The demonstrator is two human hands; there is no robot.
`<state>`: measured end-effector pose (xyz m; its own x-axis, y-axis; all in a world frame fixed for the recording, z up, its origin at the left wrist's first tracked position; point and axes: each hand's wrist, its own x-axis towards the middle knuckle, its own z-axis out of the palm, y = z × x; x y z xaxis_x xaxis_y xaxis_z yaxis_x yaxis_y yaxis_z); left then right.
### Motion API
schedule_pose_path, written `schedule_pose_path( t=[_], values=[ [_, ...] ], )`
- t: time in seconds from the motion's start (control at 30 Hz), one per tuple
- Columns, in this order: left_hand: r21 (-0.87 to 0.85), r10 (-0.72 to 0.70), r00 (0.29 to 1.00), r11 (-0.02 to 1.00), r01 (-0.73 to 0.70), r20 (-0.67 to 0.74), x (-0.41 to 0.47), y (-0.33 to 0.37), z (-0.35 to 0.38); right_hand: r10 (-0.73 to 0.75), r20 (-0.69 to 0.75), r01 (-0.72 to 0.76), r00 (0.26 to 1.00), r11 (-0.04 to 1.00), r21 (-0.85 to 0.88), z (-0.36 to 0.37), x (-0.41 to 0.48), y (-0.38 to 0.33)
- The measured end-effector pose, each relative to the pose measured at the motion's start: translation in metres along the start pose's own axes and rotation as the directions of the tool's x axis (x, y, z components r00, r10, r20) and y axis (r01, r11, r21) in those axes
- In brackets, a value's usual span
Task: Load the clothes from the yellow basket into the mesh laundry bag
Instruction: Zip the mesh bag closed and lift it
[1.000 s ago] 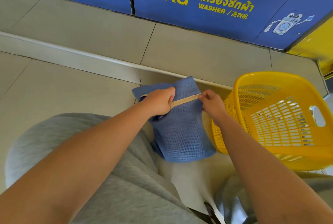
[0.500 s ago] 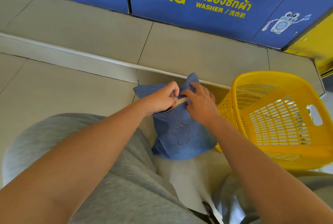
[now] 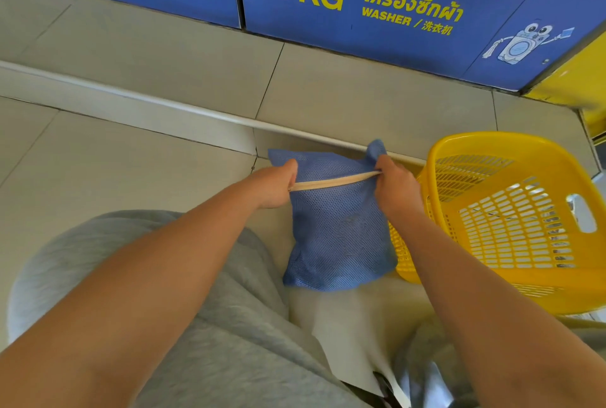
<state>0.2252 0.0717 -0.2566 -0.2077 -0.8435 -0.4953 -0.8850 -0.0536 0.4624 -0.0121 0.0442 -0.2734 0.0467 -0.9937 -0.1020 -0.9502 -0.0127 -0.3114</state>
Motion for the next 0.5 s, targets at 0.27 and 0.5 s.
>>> schedule_pose_path(
  t=[0.27,0.5],
  values=[
    [-0.068,0.086,0.993,0.993,-0.092,-0.085,0.006,0.004,0.004,-0.175,0.267,0.208,0.948,0.972,-0.104,0.017,-0.006,-0.007],
    [-0.064,0.006,1.0,0.998,-0.007,-0.009,-0.004,-0.012,0.006,-0.374,0.091,0.384,0.923,0.912,-0.144,0.02,0.002,-0.035]
  ],
)
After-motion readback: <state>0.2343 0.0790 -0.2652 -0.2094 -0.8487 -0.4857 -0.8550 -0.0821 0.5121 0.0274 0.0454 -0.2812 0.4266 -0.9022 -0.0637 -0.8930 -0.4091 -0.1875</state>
